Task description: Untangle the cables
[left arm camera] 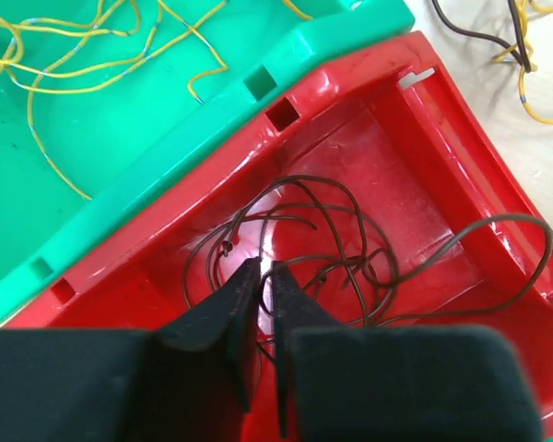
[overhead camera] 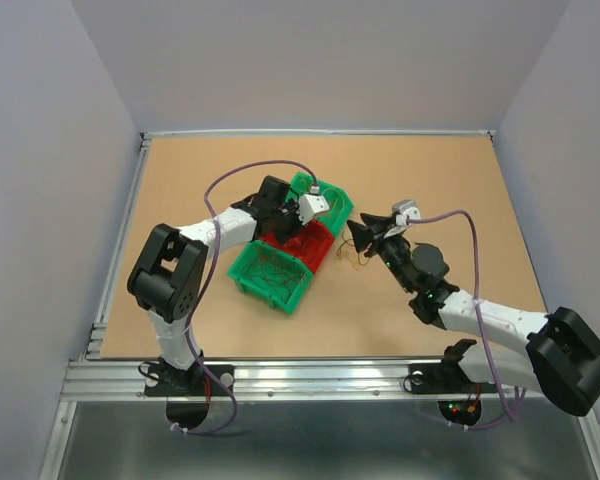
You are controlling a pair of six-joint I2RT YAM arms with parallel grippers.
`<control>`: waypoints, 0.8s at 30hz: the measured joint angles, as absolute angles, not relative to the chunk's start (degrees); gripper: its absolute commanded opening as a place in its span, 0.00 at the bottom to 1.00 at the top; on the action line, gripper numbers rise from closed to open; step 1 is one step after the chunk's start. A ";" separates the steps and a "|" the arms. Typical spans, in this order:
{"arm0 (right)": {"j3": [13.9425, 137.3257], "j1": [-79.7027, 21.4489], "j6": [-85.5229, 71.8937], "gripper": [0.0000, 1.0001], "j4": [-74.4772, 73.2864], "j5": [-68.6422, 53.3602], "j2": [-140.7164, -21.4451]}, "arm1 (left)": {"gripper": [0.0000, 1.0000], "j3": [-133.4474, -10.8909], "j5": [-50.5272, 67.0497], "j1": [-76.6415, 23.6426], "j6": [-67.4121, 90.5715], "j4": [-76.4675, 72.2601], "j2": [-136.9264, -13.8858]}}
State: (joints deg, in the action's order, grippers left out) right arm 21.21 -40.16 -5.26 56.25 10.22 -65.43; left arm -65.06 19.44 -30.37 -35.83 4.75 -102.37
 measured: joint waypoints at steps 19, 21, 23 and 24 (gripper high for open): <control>41.36 -39.27 -11.84 0.67 8.73 18.94 -79.75 | 0.80 -54.68 15.14 -30.50 -31.48 -9.69 -82.74; 43.20 -39.07 -11.84 0.65 6.92 19.38 -82.96 | 0.83 -50.37 12.75 -30.48 -30.33 -14.06 -80.14; 45.39 -38.96 -11.99 0.59 5.26 19.79 -86.50 | 0.86 -46.33 11.14 -30.35 -29.41 -17.21 -77.17; 46.28 -38.87 -12.05 0.59 4.32 19.90 -87.92 | 0.86 -44.47 10.26 -30.26 -29.08 -18.52 -75.20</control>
